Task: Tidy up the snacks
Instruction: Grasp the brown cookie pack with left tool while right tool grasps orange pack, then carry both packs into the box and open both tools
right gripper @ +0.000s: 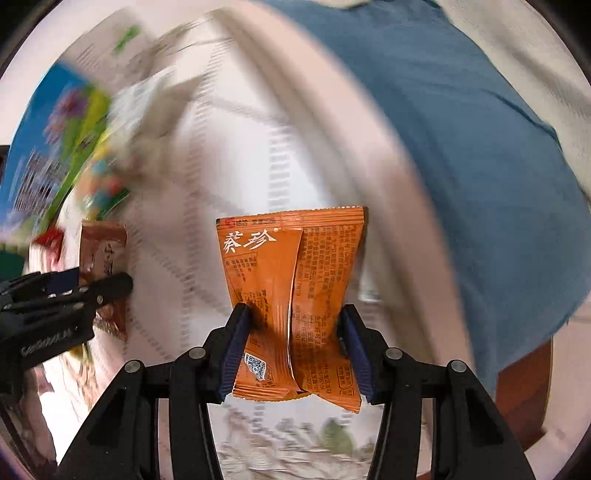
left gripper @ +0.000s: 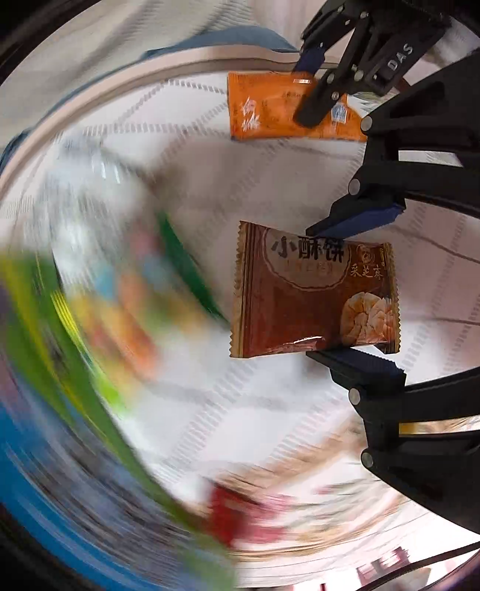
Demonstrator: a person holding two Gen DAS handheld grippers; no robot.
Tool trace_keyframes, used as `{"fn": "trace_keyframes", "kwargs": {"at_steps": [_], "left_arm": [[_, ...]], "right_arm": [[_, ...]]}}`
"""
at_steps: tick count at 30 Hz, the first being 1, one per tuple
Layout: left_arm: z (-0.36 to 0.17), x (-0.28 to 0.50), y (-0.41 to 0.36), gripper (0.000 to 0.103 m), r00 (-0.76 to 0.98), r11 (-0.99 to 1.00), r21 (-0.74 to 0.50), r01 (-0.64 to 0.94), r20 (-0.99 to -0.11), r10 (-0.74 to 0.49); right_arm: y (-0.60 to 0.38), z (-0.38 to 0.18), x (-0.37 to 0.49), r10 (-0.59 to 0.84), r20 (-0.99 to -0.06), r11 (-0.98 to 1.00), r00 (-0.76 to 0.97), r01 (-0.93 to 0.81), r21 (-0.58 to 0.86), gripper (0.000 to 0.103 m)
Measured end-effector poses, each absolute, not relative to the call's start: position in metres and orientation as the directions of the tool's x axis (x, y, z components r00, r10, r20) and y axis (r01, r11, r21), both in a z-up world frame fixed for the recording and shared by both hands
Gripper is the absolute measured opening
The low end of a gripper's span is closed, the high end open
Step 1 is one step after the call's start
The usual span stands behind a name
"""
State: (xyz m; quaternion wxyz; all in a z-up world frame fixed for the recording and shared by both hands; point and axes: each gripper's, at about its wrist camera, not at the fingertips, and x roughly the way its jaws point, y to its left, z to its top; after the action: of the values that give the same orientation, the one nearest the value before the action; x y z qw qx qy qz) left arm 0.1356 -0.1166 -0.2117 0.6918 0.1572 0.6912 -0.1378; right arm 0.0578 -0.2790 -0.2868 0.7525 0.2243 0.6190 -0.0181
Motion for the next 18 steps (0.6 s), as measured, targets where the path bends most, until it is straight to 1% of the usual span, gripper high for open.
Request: {"fn": "trace_keyframes", "kwargs": {"at_steps": [4,7,10,14,18], "left_arm": [[-0.221,0.125,-0.041,0.053,-0.093,0.981,-0.073,0.179,-0.994,-0.057],[-0.237,0.116,-0.005,0.053,-0.137,0.99,-0.137,0.04,-0.982,-0.131],[-0.243,0.113,-0.004,0.054,-0.135,0.989,-0.146,0.034,-0.981,-0.14],[-0.251,0.122,-0.011,0.055,-0.127,0.991,-0.115,0.065,-0.986,-0.106],[-0.253,0.1,-0.017,0.055,-0.101,0.993,-0.099,0.07,-0.991,-0.092]], "right_arm": [[-0.223,-0.281,0.067,0.276,-0.941,0.937,0.196,0.164,0.309,0.053],[-0.192,-0.279,0.072,0.285,-0.944,0.949,0.17,0.089,0.302,0.053],[-0.176,-0.285,0.076,0.259,-0.956,0.962,0.135,0.047,0.267,0.057],[-0.17,-0.292,0.088,0.236,-0.967,0.97,0.1,0.032,0.241,0.057],[-0.17,-0.297,0.096,0.216,-0.973,0.975,0.082,0.033,0.219,0.057]]}}
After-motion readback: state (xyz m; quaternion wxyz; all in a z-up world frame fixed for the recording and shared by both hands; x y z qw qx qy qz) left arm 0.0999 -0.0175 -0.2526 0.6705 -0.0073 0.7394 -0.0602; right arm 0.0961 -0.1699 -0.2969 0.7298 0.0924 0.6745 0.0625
